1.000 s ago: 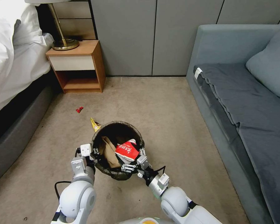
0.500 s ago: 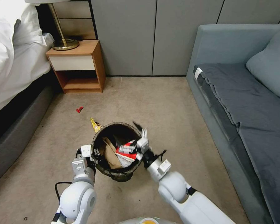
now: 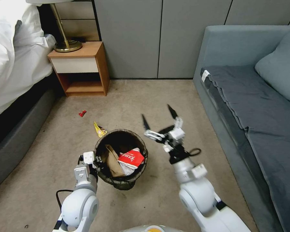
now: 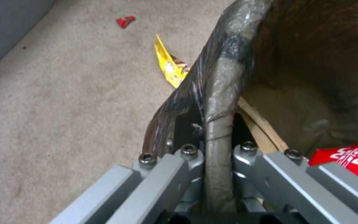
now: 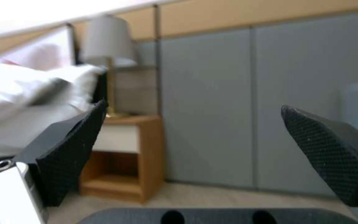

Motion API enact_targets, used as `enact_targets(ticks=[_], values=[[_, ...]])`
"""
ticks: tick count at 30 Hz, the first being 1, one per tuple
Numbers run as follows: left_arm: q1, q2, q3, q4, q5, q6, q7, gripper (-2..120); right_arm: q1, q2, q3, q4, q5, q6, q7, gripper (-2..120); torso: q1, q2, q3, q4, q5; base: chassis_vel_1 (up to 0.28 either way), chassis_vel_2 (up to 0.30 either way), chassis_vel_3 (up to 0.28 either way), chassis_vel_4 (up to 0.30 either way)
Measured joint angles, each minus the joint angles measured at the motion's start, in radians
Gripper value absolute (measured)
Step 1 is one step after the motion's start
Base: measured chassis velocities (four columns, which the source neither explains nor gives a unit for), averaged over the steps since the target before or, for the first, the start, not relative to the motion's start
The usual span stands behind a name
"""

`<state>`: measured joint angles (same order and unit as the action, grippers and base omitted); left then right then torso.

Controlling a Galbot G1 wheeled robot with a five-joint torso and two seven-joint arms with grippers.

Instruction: Pick up the trash bin, then pick up the garbage from the floor and place it into the trash bin.

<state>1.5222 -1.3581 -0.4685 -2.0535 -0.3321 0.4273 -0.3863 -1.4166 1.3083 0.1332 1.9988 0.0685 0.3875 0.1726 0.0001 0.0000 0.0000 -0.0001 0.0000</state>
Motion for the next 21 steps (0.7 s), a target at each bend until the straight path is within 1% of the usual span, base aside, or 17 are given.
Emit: enact_targets(ticks=[1,3,4,7,14,21], values=[[0.000,0.000,0.000,0.000,0.000,0.000,0.000,0,0.000,0.000,0.000,0.000,0.000,0.000,0.000,100,0.000,0.000,0.000,0.0000,0.0000,0.000,0.000,0.000,0.000],[-0.002,-0.002,-0.001,0.000,0.003,-0.011,0.000,0,-0.050,0.029,0.029,-0.036,-0.024,0.038,0.015,100,0.000,0.000,0.000,-0.0001,0.0000,0.000,0.000,0.000,0.000],[-0.002,-0.002,-0.001,0.000,0.003,-0.011,0.000,0,-0.050,0.029,0.029,-0.036,-0.024,0.038,0.015,100,0.000,0.000,0.000,-0.0001,0.0000,0.000,0.000,0.000,0.000],[-0.001,-0.003,-0.001,0.002,0.003,-0.020,0.000,0,-0.094,0.062,0.058,-0.082,-0.043,0.098,0.025,100,0.000,0.000,0.000,0.0000,0.0000,0.000,0.000,0.000,0.000],[-0.002,-0.003,0.000,0.002,-0.014,-0.028,0.001,0,-0.104,0.084,0.081,-0.115,-0.050,0.128,0.025,100,0.000,0.000,0.000,0.0001,-0.0001,0.000,0.000,0.000,0.000],[-0.002,-0.009,0.001,0.002,-0.016,-0.026,0.001,0,-0.087,0.090,0.085,-0.125,-0.060,0.129,0.025,100,0.000,0.000,0.000,0.0001,-0.0001,0.000,0.000,0.000,0.000]])
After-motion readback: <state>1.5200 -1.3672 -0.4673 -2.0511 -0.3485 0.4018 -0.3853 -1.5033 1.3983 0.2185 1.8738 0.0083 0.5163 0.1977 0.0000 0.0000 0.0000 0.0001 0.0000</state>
